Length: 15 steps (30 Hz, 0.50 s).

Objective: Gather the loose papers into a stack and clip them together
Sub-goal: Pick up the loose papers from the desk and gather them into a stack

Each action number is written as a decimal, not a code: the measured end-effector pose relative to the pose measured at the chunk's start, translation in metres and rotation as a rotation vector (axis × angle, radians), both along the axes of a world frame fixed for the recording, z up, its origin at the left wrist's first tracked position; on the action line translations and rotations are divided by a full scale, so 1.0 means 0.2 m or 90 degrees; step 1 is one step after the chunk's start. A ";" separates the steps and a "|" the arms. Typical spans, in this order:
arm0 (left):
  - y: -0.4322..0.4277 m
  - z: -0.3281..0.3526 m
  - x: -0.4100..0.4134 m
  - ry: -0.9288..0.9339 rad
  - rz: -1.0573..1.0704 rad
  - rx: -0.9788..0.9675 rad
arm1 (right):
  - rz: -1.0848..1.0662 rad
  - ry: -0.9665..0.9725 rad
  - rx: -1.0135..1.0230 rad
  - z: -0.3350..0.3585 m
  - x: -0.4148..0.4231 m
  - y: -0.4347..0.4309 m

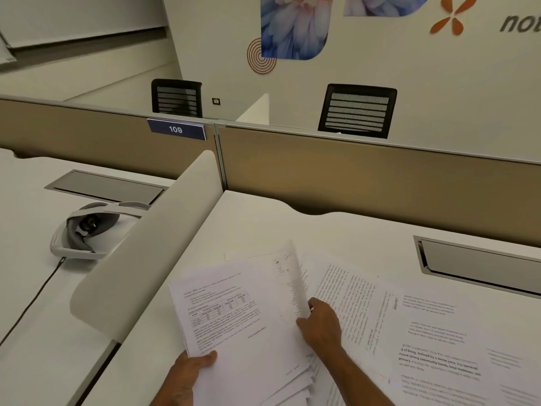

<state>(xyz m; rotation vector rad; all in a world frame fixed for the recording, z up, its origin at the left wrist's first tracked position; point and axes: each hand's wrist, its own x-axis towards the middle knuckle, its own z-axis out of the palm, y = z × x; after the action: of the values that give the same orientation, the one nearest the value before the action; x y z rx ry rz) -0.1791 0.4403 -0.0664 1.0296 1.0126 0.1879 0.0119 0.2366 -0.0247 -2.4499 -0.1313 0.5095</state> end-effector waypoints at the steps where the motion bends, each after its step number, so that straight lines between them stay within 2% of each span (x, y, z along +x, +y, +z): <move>1: 0.00 0.01 0.00 -0.014 0.011 -0.019 | -0.015 -0.002 0.041 0.01 -0.01 -0.01; 4: 0.00 0.04 -0.01 -0.056 0.031 -0.029 | -0.021 0.030 0.185 0.03 -0.02 -0.09; 8: -0.06 0.09 -0.04 -0.115 0.061 -0.090 | -0.043 0.201 0.348 0.14 -0.04 -0.27; 11: -0.13 0.14 -0.02 -0.142 0.040 -0.120 | -0.032 0.307 0.392 0.21 -0.08 -0.41; 15: -0.21 0.16 0.04 -0.143 0.042 -0.108 | -0.037 0.331 0.399 0.28 -0.08 -0.58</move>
<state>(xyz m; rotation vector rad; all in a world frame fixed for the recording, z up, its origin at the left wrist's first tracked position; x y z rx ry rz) -0.1706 0.3984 -0.0336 0.8016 0.8436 0.2612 -0.0041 0.1206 0.0305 -1.6538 0.0015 0.9035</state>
